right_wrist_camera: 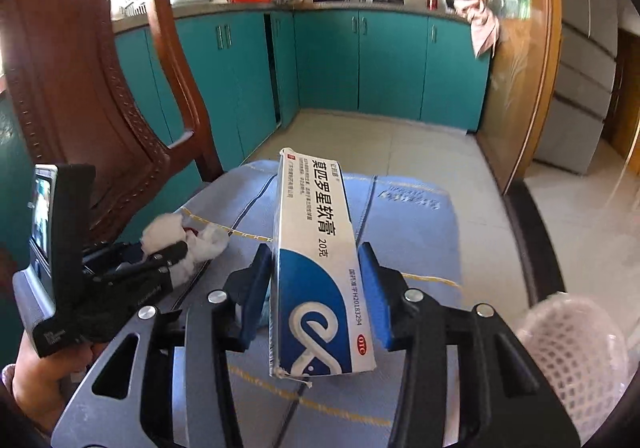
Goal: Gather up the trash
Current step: 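Grasp the white ointment box with the right tool while the left tool grasps the white tissue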
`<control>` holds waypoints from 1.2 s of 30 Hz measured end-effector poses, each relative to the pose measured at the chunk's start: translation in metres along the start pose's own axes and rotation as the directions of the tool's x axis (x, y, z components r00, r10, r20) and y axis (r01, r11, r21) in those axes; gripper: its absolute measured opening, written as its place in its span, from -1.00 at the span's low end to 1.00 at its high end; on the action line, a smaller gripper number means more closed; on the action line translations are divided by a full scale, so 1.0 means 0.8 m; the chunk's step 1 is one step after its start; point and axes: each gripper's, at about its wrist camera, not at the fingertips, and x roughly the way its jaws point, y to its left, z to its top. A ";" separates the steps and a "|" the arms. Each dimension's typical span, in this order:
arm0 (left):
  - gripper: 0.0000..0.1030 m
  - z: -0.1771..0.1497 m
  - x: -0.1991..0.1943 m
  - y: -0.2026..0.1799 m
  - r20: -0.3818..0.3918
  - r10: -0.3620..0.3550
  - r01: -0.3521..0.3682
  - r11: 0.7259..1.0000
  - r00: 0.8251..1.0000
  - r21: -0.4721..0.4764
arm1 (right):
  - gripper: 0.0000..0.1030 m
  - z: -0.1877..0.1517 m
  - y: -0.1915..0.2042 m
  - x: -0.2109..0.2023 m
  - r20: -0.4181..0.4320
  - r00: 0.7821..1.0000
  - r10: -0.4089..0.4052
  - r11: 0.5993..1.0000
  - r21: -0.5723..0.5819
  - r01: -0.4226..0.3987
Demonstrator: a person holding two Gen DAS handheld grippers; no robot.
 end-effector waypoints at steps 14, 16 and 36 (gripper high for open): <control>-0.47 -0.032 -0.172 -0.029 0.234 0.057 -0.076 0.995 0.970 0.071 | -0.13 -0.047 0.017 -0.094 0.081 0.993 -0.080 0.996 -0.028 0.083; -0.47 -0.035 -0.191 -0.029 0.259 0.063 -0.085 0.994 0.964 0.072 | -0.13 -0.047 0.022 -0.106 0.102 0.991 -0.087 0.996 -0.029 0.090; -0.47 -0.044 -0.238 -0.020 0.303 0.045 -0.068 0.995 0.952 0.067 | -0.13 -0.052 0.038 -0.149 0.157 0.982 -0.107 0.992 -0.050 0.116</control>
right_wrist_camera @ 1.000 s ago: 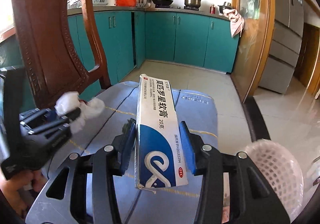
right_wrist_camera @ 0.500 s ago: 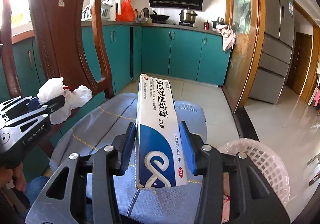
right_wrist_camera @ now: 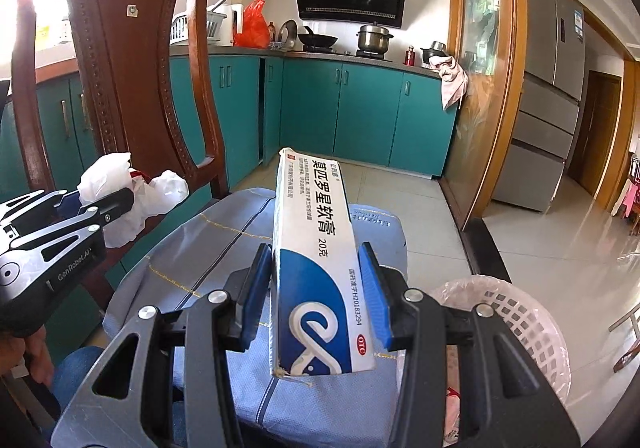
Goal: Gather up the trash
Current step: 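Grasp the white ointment box with the right tool while the left tool grasps the white tissue, then carry the box over the wastebasket and open the right tool while the left drops the tissue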
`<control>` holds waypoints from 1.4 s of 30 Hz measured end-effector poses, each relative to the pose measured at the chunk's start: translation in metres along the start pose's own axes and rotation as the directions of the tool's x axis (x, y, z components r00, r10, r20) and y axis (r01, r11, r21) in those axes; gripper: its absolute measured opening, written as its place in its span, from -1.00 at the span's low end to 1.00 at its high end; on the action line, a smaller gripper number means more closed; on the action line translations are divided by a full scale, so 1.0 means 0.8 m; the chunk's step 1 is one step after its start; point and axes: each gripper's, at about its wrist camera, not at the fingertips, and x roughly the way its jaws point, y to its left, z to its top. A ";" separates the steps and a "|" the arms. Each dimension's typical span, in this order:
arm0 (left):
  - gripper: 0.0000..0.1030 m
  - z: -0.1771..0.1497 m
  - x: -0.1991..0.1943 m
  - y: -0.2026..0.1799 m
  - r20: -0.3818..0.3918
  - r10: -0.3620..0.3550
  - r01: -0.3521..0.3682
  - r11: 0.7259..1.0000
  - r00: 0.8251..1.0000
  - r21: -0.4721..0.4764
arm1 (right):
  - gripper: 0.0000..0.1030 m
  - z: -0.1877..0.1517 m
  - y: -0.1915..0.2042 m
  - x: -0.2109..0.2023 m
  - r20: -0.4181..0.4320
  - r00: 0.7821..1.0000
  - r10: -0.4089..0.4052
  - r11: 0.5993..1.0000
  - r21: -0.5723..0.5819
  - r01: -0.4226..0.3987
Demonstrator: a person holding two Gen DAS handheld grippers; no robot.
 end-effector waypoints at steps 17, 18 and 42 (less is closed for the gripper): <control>-0.47 0.000 -0.008 -0.008 0.013 -0.019 0.018 1.000 1.000 0.017 | -0.13 0.001 -0.010 -0.012 0.016 1.000 -0.009 1.000 0.027 0.009; -0.47 0.001 -0.009 -0.011 0.015 -0.024 0.023 1.000 1.000 0.020 | -0.13 0.002 -0.015 -0.015 0.021 1.000 -0.017 0.999 0.033 0.016; -0.47 -0.022 0.000 -0.310 -0.109 -0.436 0.449 0.852 0.893 0.268 | -0.13 -0.084 -0.238 -0.108 -0.038 0.934 -0.356 0.900 0.257 0.353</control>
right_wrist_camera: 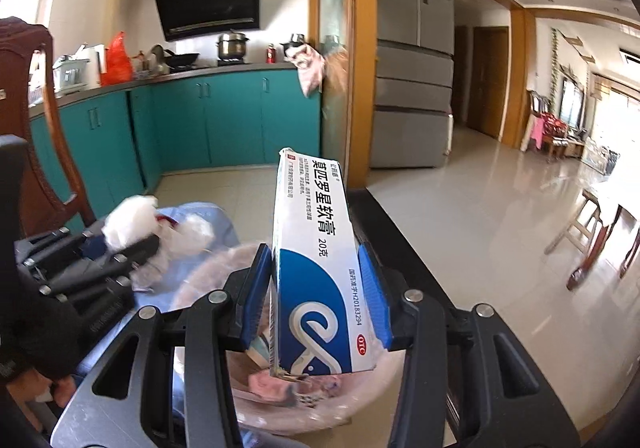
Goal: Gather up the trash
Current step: 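Carry the box over the wastebasket and open the right tool while the left drops the tissue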
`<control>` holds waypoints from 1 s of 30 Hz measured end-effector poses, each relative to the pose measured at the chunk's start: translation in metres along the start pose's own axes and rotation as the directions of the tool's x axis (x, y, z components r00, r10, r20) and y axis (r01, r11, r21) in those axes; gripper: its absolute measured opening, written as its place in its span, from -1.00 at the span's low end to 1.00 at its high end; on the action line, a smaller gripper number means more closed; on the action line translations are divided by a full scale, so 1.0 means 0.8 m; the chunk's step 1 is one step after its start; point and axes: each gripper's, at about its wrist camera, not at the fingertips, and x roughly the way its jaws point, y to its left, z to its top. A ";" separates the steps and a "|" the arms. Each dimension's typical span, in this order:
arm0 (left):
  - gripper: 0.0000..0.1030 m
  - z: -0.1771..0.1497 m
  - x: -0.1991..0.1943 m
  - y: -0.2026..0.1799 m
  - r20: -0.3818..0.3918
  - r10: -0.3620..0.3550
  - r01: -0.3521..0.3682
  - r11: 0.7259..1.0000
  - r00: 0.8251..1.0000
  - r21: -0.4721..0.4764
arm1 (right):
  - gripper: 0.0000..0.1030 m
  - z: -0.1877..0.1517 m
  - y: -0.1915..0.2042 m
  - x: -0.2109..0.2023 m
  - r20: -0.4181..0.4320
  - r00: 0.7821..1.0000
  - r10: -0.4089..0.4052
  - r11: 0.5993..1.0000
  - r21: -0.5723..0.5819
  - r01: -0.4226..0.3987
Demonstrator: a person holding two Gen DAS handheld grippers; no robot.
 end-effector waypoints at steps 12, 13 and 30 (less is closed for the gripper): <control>-0.46 0.000 0.061 -0.029 -0.073 -0.060 0.061 0.998 0.996 0.013 | -0.13 -0.012 -0.022 0.036 -0.043 0.999 -0.003 0.999 0.043 0.004; -0.45 -0.001 0.064 -0.029 -0.076 -0.061 0.062 0.998 0.995 0.012 | -0.13 -0.012 -0.023 0.037 -0.046 0.999 -0.001 0.999 0.044 0.003; 0.58 -0.002 0.091 0.011 -0.086 -0.008 0.005 0.999 0.996 -0.039 | -0.05 -0.017 -0.021 0.076 -0.101 0.994 0.031 0.998 0.059 -0.025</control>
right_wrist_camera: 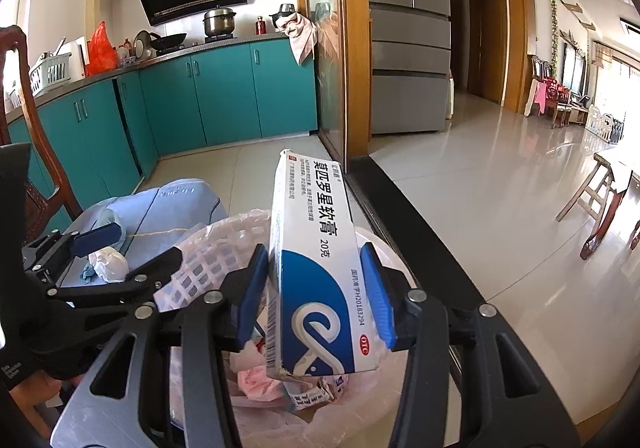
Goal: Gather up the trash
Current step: 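Carry the box over the wastebasket and open the right tool while the left drops the tissue, then move both open tools back to the cushion toward the white bundle and blue cloth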
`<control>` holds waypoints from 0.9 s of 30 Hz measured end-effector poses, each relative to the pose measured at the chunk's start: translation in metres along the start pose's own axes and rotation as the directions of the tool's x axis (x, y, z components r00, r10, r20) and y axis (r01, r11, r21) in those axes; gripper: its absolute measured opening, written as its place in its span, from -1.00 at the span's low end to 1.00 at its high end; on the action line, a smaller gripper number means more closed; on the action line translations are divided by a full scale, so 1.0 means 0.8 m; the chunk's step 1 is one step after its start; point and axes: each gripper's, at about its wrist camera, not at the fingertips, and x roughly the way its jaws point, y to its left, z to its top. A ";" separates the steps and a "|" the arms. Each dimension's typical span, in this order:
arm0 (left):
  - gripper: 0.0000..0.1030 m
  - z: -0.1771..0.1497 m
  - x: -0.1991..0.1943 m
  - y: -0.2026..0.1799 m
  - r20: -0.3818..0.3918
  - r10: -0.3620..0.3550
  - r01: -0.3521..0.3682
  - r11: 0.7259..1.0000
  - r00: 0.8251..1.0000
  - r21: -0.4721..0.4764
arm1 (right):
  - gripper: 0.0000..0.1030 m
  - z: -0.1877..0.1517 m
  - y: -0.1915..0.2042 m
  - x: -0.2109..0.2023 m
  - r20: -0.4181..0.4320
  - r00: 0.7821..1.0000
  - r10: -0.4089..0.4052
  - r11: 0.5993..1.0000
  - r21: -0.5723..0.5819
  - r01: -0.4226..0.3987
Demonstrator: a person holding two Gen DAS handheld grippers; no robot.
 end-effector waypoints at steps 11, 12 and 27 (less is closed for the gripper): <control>0.61 -0.004 0.005 0.038 -0.011 0.052 -0.052 0.998 0.999 -0.019 | 0.05 0.006 0.019 0.016 -0.013 1.000 0.028 1.000 0.003 -0.028; 0.61 -0.004 0.006 0.047 -0.017 0.077 -0.077 0.997 0.997 -0.014 | 0.05 0.007 0.025 0.019 -0.018 0.999 0.037 0.999 0.000 -0.037; 0.76 -0.016 0.027 0.328 -0.191 0.276 -0.324 0.896 0.942 -0.303 | 0.36 0.005 0.305 0.129 -0.284 0.865 0.413 0.848 -0.227 -0.480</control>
